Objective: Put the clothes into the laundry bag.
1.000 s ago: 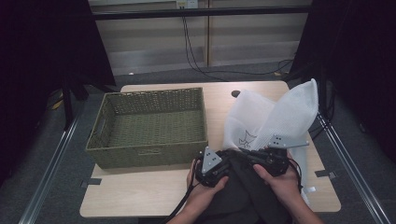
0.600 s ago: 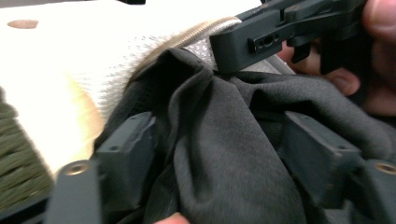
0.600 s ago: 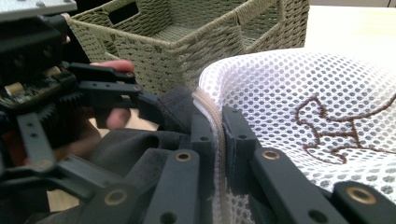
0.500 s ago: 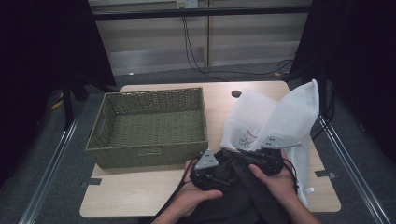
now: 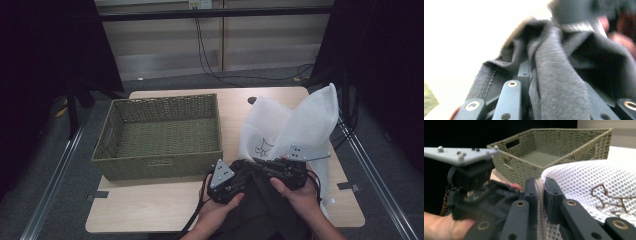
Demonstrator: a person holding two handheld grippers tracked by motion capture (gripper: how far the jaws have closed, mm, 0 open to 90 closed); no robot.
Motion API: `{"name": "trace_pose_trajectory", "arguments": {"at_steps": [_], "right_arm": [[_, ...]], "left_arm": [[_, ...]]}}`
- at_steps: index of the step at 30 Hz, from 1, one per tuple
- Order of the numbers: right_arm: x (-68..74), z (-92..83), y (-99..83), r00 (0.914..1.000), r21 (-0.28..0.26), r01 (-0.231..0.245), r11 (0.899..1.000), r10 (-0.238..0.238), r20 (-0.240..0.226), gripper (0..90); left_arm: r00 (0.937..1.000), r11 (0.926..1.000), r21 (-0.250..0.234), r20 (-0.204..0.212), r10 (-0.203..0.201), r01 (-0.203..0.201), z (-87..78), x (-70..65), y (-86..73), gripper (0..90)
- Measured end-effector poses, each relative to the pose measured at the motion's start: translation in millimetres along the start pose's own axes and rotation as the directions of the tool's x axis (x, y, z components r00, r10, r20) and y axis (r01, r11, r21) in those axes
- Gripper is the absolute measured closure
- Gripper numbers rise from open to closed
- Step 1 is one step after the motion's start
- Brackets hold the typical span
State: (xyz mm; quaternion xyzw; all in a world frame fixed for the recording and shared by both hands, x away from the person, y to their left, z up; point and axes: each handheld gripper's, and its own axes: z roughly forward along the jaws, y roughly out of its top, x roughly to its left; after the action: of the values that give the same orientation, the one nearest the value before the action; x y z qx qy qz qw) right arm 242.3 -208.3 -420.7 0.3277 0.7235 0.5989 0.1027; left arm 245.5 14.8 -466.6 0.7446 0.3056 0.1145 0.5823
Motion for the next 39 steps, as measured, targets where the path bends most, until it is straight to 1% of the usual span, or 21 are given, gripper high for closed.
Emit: {"name": "trace_pose_trajectory", "arguments": {"at_steps": [2, 3, 5, 8, 9, 10, 13, 15, 17, 18, 19, 20, 22, 24, 25, 28, 31, 32, 36, 38, 39], "right_arm": [[0.3, -1.2, 0.2, 0.9999, 0.002, -0.009, 1.000, 0.009, -0.008, 84.3], [-1.5, 3.1, -4.9, 0.9997, 0.052, -0.025, 0.998, 0.024, 0.010, 86.1], [-5.6, 11.7, -14.9, 0.9984, 0.120, -0.047, 0.992, 0.043, 0.036, 87.3], [-8.4, 16.2, -19.6, 0.9976, 0.143, -0.051, 0.988, 0.044, 0.053, 87.6], [-10.0, 16.0, -18.7, 0.9966, 0.138, -0.051, 0.989, 0.041, 0.071, 87.6], [-10.0, 16.0, -18.7, 0.9966, 0.138, -0.051, 0.989, 0.041, 0.071, 87.6], [-13.7, 12.4, -16.8, 0.9942, 0.122, -0.054, 0.991, 0.042, 0.098, 87.4], [-16.5, 11.8, -17.2, 0.9932, 0.116, -0.074, 0.991, 0.063, 0.098, 87.2], [-16.0, 14.3, -18.0, 0.9936, 0.121, -0.075, 0.990, 0.064, 0.093, 87.1], [-15.1, 16.6, -18.6, 0.9947, 0.127, -0.064, 0.990, 0.053, 0.088, 87.1], [-13.6, 19.0, -19.2, 0.9950, 0.130, -0.063, 0.990, 0.052, 0.085, 87.1], [-13.6, 19.0, -19.2, 0.9950, 0.130, -0.063, 0.990, 0.052, 0.085, 87.1], [-10.1, 25.6, -21.3, 0.9965, 0.147, -0.048, 0.988, 0.037, 0.075, 87.0], [-8.2, 28.8, -21.8, 0.9975, 0.152, -0.042, 0.988, 0.033, 0.062, 87.0], [-7.3, 28.9, -21.2, 0.9977, 0.148, -0.045, 0.988, 0.037, 0.056, 86.9], [-5.5, 27.8, -19.0, 0.9983, 0.140, -0.045, 0.989, 0.039, 0.043, 86.9], [0.2, 17.8, -7.8, 0.9989, 0.100, -0.030, 0.995, 0.026, 0.040, 86.8], [0.2, 17.8, -7.8, 0.9989, 0.100, -0.030, 0.995, 0.026, 0.040, 86.8], [5.9, -3.4, 13.7, 0.9996, 0.034, -0.018, 0.999, 0.017, 0.023, 86.5], [4.3, -11.1, 18.7, 0.9985, 0.000, -0.054, 0.999, 0.054, -0.004, 86.6], [2.1, -10.1, 14.5, 0.9966, 0.019, -0.082, 0.996, 0.082, -0.011, 86.6]], "left_arm": [[0.9977, 0.9998, 0.015, -0.066, 0.015, -0.014, 3.8, 0.0, -1.5, 71.6], [0.9911, 0.9968, 0.077, -0.129, 0.033, -0.023, 13.1, 1.4, -13.8, 69.3], [0.9885, 0.9902, 0.138, -0.145, 0.042, -0.022, 19.5, 2.0, -24.1, 63.1], [0.9936, 0.9842, 0.174, -0.100, 0.052, -0.034, 19.9, 4.2, -22.1, 49.1], [0.9999, 0.9857, 0.168, -0.009, 0.010, -0.008, 11.8, 8.9, -12.6, 40.9], [0.9999, 0.9857, 0.168, -0.009, 0.010, -0.008, 11.8, 8.9, -12.6, 33.3], [0.9928, 0.9834, 0.175, 0.117, 0.027, -0.048, -5.9, 12.2, -3.4, 24.4], [0.9851, 0.9730, 0.222, 0.171, 0.023, -0.061, -8.2, 9.9, -4.9, 16.4], [0.9798, 0.9547, 0.284, 0.197, 0.033, -0.090, 1.3, -2.5, -14.4, 11.3], [0.9798, 0.9547, 0.284, 0.197, 0.033, -0.090, 1.3, -2.5, -14.4, 9.2], [0.9803, 0.9421, 0.308, 0.182, 0.077, -0.131, 10.4, -13.2, -20.4, 7.6], [0.9803, 0.9421, 0.308, 0.182, 0.077, -0.131, 10.4, -13.2, -20.4, 7.3], [0.9909, 0.9331, 0.343, 0.113, 0.074, -0.108, 19.3, -16.1, -26.9, 8.1], [0.9948, 0.9365, 0.337, 0.060, 0.082, -0.097, 20.7, -17.0, -27.9, 23.6], [0.9956, 0.9488, 0.305, -0.022, 0.091, -0.080, 19.3, -18.4, -28.8, 35.6], [0.9962, 0.9620, 0.265, -0.036, 0.079, -0.067, 15.7, -14.9, -28.4, 66.9], [0.9999, 0.9928, 0.119, -0.008, -0.015, 0.016, 5.4, -11.1, -15.8, 72.6], [0.9999, 0.9928, 0.119, -0.008, -0.015, 0.016, 5.4, -11.1, -15.8, 72.9], [0.9957, 0.9948, -0.044, 0.019, -0.091, 0.092, -7.6, -11.1, 6.4, 72.6], [0.9932, 0.9905, -0.075, -0.005, -0.116, 0.115, -6.3, -9.9, 9.3, 71.3], [0.9911, 0.9955, -0.021, -0.094, -0.094, 0.093, 4.0, -7.5, 0.3, 70.1]]}}
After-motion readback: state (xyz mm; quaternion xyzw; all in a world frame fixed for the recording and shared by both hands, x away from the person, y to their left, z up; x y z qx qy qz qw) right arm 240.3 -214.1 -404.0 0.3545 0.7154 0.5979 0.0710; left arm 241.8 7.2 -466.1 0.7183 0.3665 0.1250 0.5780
